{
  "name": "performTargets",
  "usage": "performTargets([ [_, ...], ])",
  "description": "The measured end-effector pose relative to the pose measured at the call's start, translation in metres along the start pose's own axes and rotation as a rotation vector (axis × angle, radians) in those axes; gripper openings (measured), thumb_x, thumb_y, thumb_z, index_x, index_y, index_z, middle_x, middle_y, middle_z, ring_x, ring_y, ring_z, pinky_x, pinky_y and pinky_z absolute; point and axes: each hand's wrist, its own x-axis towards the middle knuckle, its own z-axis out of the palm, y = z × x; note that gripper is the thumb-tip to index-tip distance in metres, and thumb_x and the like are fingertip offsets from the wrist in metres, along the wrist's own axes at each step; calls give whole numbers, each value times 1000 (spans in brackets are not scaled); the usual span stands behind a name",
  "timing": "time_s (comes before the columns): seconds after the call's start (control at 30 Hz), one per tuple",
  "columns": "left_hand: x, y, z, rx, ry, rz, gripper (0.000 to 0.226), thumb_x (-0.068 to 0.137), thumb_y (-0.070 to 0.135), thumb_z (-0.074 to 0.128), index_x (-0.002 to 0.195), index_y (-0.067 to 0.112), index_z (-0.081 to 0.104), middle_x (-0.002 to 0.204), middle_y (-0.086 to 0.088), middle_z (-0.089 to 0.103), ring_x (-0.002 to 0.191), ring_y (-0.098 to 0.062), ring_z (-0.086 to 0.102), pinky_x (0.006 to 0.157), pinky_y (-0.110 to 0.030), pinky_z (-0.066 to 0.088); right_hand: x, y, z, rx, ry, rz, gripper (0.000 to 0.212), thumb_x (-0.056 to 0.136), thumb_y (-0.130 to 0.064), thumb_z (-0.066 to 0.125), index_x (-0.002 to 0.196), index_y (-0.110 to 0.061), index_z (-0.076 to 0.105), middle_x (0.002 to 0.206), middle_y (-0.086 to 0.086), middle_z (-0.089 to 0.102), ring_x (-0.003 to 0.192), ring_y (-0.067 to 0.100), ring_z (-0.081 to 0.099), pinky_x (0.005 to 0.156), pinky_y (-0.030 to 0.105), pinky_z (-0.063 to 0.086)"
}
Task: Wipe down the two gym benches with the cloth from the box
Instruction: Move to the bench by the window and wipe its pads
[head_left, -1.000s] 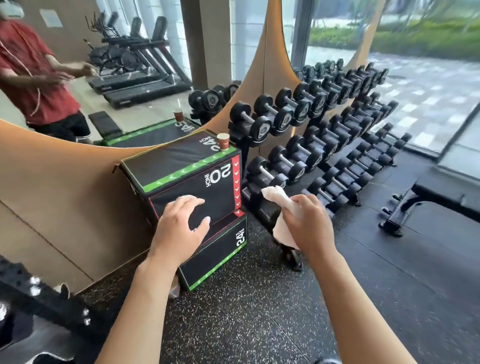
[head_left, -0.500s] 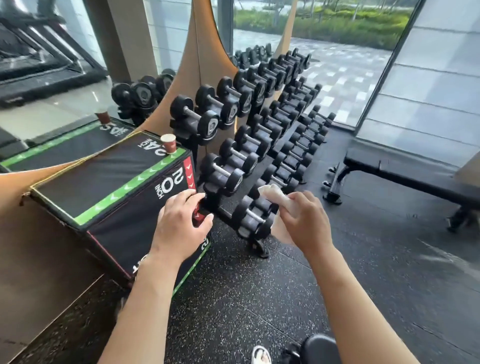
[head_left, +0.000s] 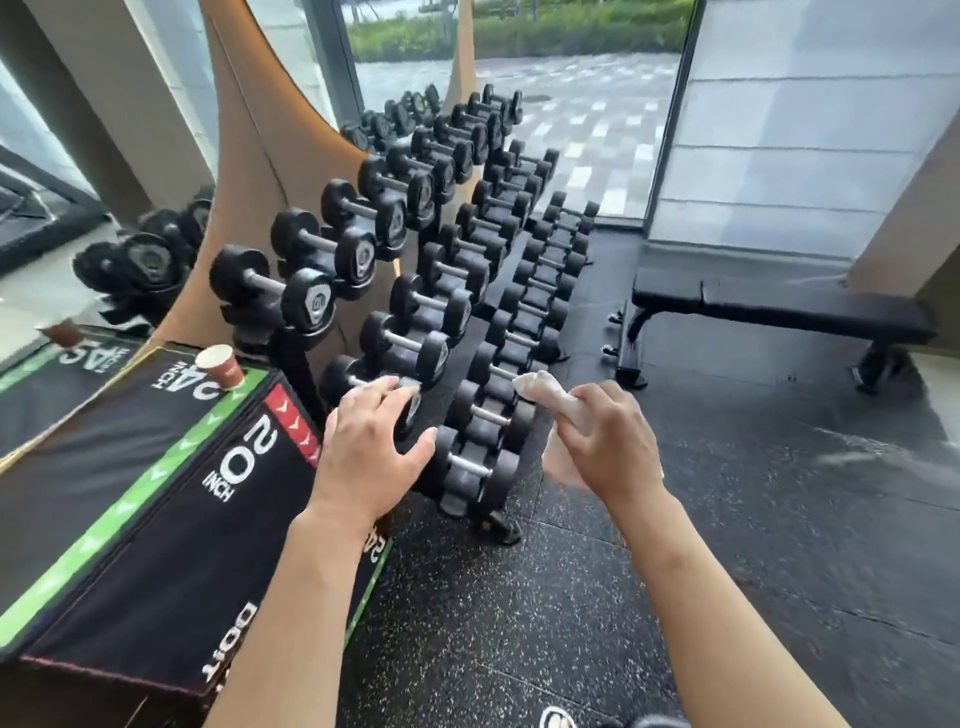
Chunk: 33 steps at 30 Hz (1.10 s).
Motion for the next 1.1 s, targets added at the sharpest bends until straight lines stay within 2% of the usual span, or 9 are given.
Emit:
performTargets([
  [0.13,57,21,22,5,6,28,58,92,43,74,144,21,62,150,0,55,144,-23,44,119,-55,39,47,30,-1,24,13,22,23,92,-30,74,109,-15,71,103,2,65,99,26,61,80,34,48],
  [0.3,105,36,53,-20,-47,47,57,92,41,74,144,21,62,151,1,54,145,-22,43,119,-55,39,90,62,-1,18,13,23,33,92,-43,75,111,-16,68,104,0,64,96,22,61,78,31,46],
  [0.57,198,50,107,-95,-119,129,54,94,36,75,142,15,64,147,-3,57,143,-25,44,120,-54,38,154,105,8,-23,36,99,31,95,-41,72,111,-14,68,106,0,64,96,22,60,79,35,49],
  [0.77,289,61,145,-193,-168,218,55,95,37,73,144,15,62,152,-2,53,146,-22,39,126,-43,31,225,117,12,-77,86,155,33,97,-42,69,114,-14,69,107,1,65,100,23,62,84,39,52],
  [0.87,340,62,156,-214,-178,253,54,96,35,72,145,16,62,152,-1,53,147,-22,38,125,-47,32,265,120,14,-101,112,178,33,99,-41,66,115,-12,70,107,2,65,100,24,63,84,39,53],
  [1.0,399,65,175,-266,-189,316,53,97,36,72,145,17,61,151,0,53,145,-20,39,124,-43,33,311,123,19,-145,151,199,32,99,-41,67,114,-12,70,107,2,66,100,23,62,84,36,52],
  [1.1,433,72,195,-289,-218,346,54,96,37,71,145,17,61,151,-1,53,146,-22,39,124,-46,35,334,132,20,-173,161,220,33,99,-41,67,115,-13,70,110,2,66,100,23,62,84,36,52],
])
